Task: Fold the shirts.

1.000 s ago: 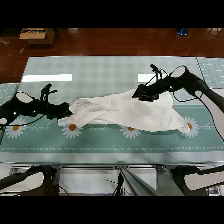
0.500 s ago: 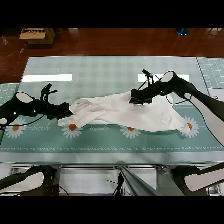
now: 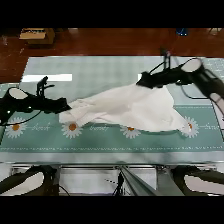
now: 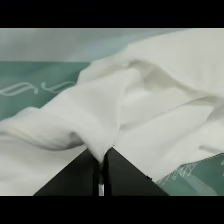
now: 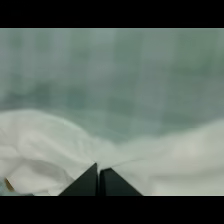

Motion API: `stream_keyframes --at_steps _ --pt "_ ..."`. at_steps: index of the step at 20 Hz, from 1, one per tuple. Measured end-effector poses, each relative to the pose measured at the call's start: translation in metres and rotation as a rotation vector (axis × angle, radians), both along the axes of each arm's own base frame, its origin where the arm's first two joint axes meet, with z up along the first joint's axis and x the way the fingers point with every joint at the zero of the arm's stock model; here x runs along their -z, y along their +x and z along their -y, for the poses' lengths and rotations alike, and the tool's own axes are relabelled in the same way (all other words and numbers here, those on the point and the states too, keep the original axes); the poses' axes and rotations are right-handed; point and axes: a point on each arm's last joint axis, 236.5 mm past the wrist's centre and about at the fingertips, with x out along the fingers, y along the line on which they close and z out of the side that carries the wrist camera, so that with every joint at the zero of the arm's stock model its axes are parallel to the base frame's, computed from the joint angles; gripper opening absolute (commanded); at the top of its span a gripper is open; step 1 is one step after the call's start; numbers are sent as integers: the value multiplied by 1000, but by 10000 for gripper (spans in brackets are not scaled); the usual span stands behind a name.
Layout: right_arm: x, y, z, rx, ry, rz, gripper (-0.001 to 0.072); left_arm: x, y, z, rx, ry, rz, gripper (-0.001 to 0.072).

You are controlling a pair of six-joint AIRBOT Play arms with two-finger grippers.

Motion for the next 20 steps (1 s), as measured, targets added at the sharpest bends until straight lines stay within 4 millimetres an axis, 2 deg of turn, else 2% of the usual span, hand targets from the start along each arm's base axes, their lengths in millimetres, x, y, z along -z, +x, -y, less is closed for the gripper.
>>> stream_keyframes --at_steps 2,4,7,10,13,15,18,20 --pt "-60 20 23 116 32 175 22 -29 11 1 17 1 78 28" --pt "-113 30 43 215 62 321 22 -57 19 1 36 9 146 28" --pt "-175 29 61 302 99 478 22 -108 28 3 57 16 268 28" --pt "-235 21 70 336 120 618 22 -176 36 3 66 37 440 28" --pt "-302 7 75 335 123 769 22 -271 34 -4 53 75 676 28" --pt "-352 -8 77 327 117 883 22 -344 21 -10 29 107 854 28" --pt "-418 -36 78 315 105 1020 22 -453 -15 -24 -38 176 1131 27" --pt "-451 -57 81 316 84 1087 22 -503 -42 -34 -85 247 1262 27"
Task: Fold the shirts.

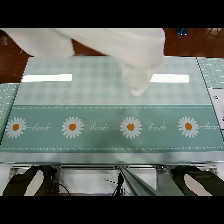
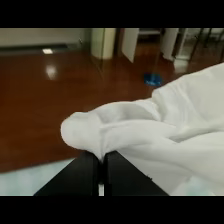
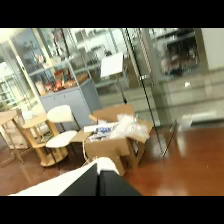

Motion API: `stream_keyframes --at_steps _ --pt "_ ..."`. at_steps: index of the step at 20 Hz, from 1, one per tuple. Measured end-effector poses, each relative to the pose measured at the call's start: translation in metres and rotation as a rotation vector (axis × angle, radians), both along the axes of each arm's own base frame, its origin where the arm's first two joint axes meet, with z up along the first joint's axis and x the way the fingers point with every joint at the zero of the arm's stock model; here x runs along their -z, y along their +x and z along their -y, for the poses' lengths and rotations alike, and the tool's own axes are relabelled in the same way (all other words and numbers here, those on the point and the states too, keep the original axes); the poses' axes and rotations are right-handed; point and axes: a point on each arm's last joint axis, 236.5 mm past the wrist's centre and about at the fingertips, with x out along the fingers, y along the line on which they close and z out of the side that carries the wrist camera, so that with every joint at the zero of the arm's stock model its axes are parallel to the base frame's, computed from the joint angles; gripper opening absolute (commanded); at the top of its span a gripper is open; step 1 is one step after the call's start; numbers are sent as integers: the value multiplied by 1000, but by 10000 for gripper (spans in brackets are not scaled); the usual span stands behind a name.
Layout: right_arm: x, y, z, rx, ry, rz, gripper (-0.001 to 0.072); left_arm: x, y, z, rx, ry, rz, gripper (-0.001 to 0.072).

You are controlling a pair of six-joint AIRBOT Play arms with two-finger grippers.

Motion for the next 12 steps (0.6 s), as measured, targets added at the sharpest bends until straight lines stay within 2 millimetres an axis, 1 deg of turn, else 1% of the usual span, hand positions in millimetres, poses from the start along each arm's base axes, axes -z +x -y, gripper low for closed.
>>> stream_keyframes --at_steps 1,3,5,7,9,11,12 --pt "-12 -9 4 23 -20 24 22 -22 -14 -8 -48 18 60 27" --pt "-32 -25 20 103 -66 53 22 -43 -34 -27 -157 53 105 27" --pt "-41 -39 42 209 -116 52 22 -42 -44 -46 -251 79 77 27" --pt "-47 -54 60 291 -144 48 22 -39 -50 -55 -294 83 51 28" --pt "-50 -68 73 347 -161 43 22 -37 -56 -54 -297 75 34 27" --pt "-55 -81 80 379 -167 50 22 -38 -62 -45 -271 63 34 27" --pt "-56 -87 83 391 -168 51 22 -39 -65 -38 -244 52 35 27"
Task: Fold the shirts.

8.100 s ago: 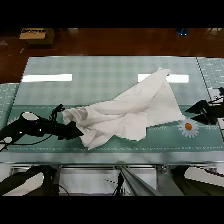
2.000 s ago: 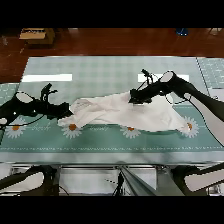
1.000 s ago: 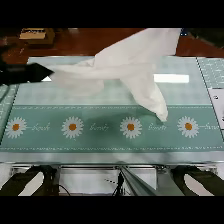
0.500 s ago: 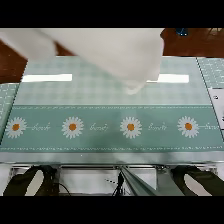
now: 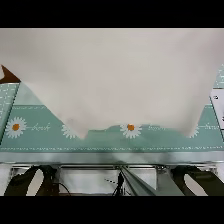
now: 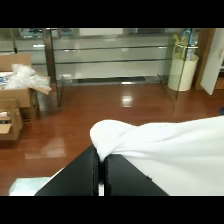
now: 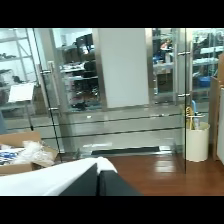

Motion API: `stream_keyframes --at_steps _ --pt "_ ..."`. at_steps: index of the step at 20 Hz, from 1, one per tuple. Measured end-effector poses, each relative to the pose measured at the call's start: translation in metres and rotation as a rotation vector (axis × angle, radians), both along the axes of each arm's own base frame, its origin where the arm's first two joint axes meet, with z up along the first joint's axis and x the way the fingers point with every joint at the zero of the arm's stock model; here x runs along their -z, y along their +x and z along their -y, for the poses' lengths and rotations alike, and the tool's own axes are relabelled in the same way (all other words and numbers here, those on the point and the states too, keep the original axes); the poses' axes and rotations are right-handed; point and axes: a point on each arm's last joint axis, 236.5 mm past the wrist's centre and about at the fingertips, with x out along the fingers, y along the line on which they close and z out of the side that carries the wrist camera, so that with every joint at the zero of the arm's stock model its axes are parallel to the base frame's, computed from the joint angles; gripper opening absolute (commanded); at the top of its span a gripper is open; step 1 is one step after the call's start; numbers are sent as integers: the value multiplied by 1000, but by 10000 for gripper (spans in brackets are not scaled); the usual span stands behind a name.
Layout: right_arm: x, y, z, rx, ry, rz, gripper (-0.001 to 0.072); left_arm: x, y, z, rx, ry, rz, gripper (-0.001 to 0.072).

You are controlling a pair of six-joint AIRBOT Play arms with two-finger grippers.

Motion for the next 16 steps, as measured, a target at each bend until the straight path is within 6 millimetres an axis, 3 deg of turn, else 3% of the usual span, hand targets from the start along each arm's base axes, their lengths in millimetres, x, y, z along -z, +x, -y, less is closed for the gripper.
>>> stream_keyframes --at_steps 7,10,13,16 --pt "-17 -32 5 14 18 56 22 -25 -41 80 322 -123 79 27" --pt "-12 -33 6 21 13 37 22 -28 -51 100 417 -157 80 27" --pt "1 -14 24 108 -27 -15 22 -13 -40 105 459 -183 8 27" --pt "29 39 34 155 -51 -100 22 20 -7 98 473 -239 -117 27"
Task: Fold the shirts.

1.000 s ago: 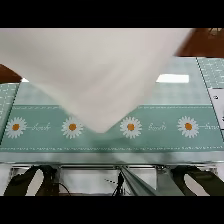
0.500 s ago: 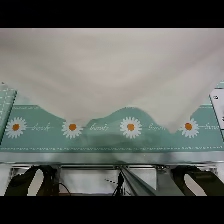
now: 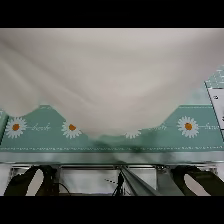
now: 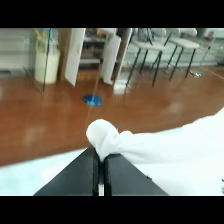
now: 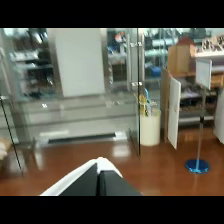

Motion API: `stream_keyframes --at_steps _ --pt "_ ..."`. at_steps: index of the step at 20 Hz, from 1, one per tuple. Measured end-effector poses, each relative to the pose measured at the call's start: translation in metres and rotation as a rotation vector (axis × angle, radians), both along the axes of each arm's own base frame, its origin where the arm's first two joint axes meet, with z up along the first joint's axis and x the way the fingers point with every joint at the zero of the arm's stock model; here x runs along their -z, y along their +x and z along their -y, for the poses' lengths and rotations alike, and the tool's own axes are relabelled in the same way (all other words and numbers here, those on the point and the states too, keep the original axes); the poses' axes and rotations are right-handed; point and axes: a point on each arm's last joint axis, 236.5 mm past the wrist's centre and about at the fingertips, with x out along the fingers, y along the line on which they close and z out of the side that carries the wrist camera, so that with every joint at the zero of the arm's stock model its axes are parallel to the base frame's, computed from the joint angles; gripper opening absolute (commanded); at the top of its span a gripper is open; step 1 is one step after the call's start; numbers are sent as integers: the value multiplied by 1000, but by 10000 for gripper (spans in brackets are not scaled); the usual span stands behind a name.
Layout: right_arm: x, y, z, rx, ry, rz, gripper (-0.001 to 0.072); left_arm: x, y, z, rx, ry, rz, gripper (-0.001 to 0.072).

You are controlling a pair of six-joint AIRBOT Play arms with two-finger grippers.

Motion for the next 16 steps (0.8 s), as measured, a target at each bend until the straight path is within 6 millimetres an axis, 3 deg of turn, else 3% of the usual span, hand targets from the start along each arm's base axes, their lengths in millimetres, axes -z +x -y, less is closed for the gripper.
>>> stream_keyframes --at_steps 4,6,9,11,13,16 --pt "55 103 -15 -55 30 -102 22 71 64 -16 26 -33 -203 27" --pt "102 159 -25 -89 66 -181 22 116 98 -24 34 -45 -303 27" --pt "188 228 -38 -131 134 -326 22 198 146 -30 51 -64 -456 27" --pt "247 262 -49 -161 195 -422 23 254 169 -27 71 -71 -558 27" --pt "300 284 -58 -181 250 -508 23 311 180 -19 110 -55 -665 27" --pt "363 295 -67 -198 296 -643 25 371 184 -6 166 -37 -782 27"
